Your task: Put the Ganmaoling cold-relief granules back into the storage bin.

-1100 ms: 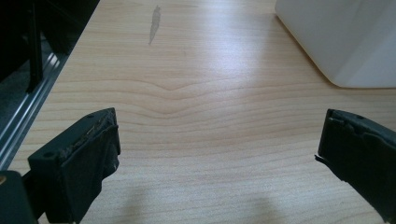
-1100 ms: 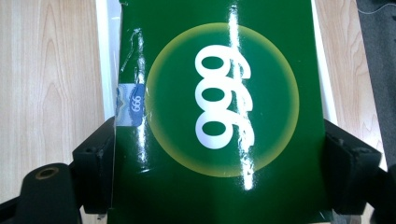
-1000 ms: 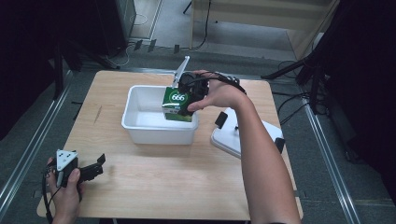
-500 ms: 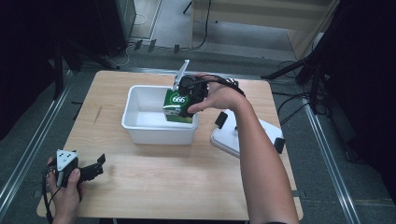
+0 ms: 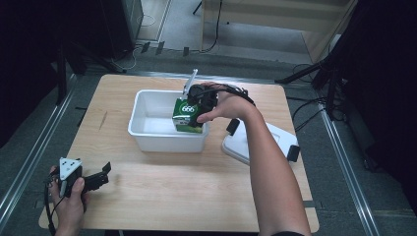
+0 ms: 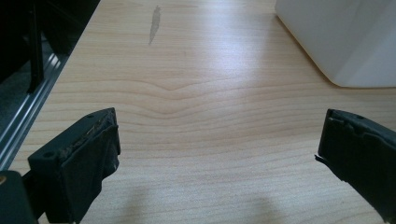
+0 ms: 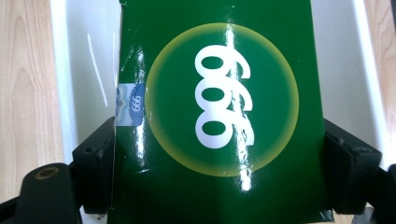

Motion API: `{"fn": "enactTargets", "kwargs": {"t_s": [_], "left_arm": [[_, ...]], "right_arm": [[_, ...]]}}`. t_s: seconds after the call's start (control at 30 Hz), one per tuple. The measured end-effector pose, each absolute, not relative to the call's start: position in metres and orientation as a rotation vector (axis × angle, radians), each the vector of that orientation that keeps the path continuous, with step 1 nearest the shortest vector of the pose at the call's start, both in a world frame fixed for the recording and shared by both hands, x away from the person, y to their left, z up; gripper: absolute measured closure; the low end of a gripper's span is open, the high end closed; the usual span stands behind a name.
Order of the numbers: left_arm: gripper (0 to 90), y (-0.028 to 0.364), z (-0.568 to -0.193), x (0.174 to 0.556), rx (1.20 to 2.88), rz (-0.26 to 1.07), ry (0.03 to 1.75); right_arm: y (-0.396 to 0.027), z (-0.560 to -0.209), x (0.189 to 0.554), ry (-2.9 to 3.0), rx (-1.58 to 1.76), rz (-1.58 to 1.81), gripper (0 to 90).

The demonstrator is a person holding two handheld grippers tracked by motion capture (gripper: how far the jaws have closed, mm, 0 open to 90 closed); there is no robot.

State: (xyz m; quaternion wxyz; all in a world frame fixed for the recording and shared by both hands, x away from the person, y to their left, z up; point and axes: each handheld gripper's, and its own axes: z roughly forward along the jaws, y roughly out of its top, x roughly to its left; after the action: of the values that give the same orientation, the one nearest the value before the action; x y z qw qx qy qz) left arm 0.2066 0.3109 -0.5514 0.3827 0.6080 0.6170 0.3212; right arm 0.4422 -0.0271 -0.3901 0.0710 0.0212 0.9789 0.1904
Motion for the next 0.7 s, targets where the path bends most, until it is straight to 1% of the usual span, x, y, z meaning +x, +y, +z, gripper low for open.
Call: {"fn": "enactTargets", "kwargs": {"t_s": [0.4,0.7], "left_arm": [[0.0,0.311,-0.551,0.207,1.549,0.819,1.575],[0.0,0.311,-0.551,0.207,1.547,0.819,1.575]], "right_arm": [[-0.023,-0.412,0.447,2.960,0.020,0.527,16.4],[-0.017,-0.421,0.448,2.979,0.008,0.467,16.2]]}}
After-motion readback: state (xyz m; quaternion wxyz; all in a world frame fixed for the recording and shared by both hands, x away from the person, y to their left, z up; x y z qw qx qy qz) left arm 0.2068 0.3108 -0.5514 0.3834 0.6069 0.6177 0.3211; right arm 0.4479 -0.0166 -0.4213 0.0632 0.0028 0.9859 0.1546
